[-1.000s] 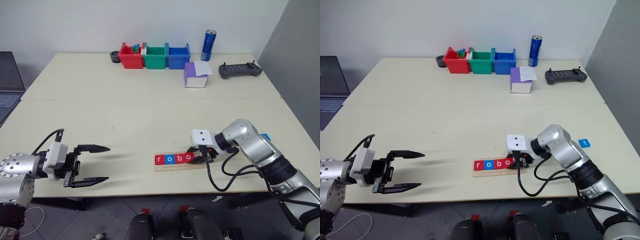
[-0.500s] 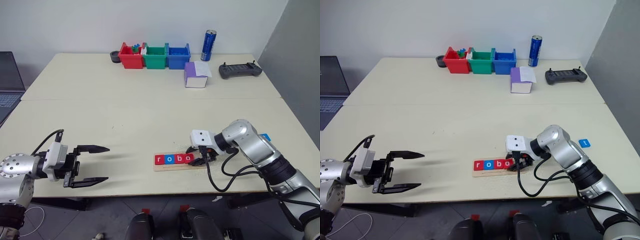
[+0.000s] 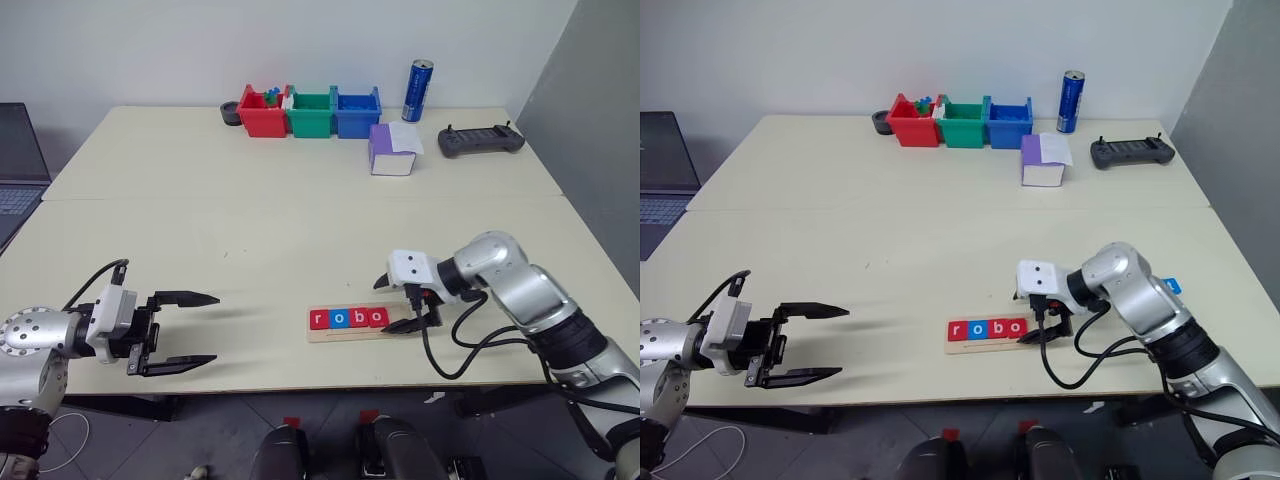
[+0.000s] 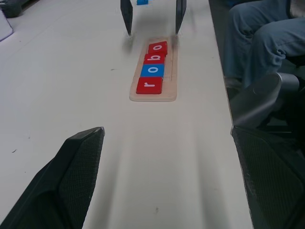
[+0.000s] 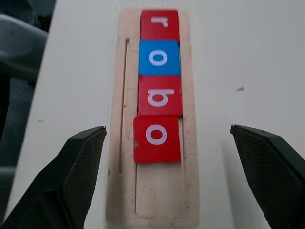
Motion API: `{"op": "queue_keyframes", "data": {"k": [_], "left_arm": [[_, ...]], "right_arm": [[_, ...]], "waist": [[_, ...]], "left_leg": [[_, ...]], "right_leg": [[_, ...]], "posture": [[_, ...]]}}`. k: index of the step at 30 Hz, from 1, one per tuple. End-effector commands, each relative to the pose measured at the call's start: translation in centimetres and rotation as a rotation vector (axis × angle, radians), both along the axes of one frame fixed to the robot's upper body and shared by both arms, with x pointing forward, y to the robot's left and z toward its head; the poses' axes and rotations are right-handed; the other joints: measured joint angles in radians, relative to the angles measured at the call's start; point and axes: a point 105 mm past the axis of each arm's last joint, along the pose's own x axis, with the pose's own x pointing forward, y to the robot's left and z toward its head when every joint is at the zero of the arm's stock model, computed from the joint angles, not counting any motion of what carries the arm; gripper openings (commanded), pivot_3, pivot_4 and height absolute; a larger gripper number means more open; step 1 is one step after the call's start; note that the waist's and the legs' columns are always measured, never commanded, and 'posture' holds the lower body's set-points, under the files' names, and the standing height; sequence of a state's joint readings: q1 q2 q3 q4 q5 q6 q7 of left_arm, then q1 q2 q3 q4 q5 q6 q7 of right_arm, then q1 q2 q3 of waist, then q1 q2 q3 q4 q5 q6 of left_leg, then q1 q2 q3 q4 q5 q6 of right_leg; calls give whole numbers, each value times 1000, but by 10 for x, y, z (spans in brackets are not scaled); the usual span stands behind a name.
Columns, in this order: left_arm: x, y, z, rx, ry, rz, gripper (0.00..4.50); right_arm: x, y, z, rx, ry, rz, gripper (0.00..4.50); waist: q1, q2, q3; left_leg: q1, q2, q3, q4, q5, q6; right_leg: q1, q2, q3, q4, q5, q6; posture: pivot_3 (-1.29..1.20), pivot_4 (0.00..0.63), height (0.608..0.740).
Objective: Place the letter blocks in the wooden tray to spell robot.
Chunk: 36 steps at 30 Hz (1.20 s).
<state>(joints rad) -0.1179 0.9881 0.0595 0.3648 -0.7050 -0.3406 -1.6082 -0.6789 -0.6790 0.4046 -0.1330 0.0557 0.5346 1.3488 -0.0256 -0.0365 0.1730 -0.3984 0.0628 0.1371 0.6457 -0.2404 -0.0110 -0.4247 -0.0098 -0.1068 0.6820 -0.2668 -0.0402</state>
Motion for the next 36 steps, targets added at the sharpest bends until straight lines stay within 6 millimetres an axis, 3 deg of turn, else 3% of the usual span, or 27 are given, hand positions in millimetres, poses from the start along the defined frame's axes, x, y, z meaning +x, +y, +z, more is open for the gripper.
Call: {"op": "queue_keyframes", "data": {"k": [1, 4, 12, 36], "left_arm": [[1, 1, 7, 3, -35, -2, 4500], [2, 1, 7, 1, -35, -4, 4500], [1, 1, 7, 5, -33, -4, 4500], [6, 0, 9, 13, -37, -6, 4500]], "right_arm": [[-16, 0, 5, 45, 25, 18, 3877], [-24, 4, -6, 59, 76, 13, 2835], [-24, 7, -24, 52, 116, -16, 38], [-8, 6, -35, 63, 102, -87, 38]], "waist": [[0, 0, 0], [0, -1, 0], [0, -1, 0], [0, -1, 0]], "left_leg": [[0, 0, 0, 0, 0, 0], [0, 0, 0, 0, 0, 0], [0, 0, 0, 0, 0, 0], [0, 0, 0, 0, 0, 0]], "right_leg": [[0, 0, 0, 0, 0, 0], [0, 0, 0, 0, 0, 0], [0, 0, 0, 0, 0, 0], [0, 0, 0, 0, 0, 0]], "posture": [[0, 150, 740], [0, 150, 740], [0, 150, 740], [0, 150, 740]]}}
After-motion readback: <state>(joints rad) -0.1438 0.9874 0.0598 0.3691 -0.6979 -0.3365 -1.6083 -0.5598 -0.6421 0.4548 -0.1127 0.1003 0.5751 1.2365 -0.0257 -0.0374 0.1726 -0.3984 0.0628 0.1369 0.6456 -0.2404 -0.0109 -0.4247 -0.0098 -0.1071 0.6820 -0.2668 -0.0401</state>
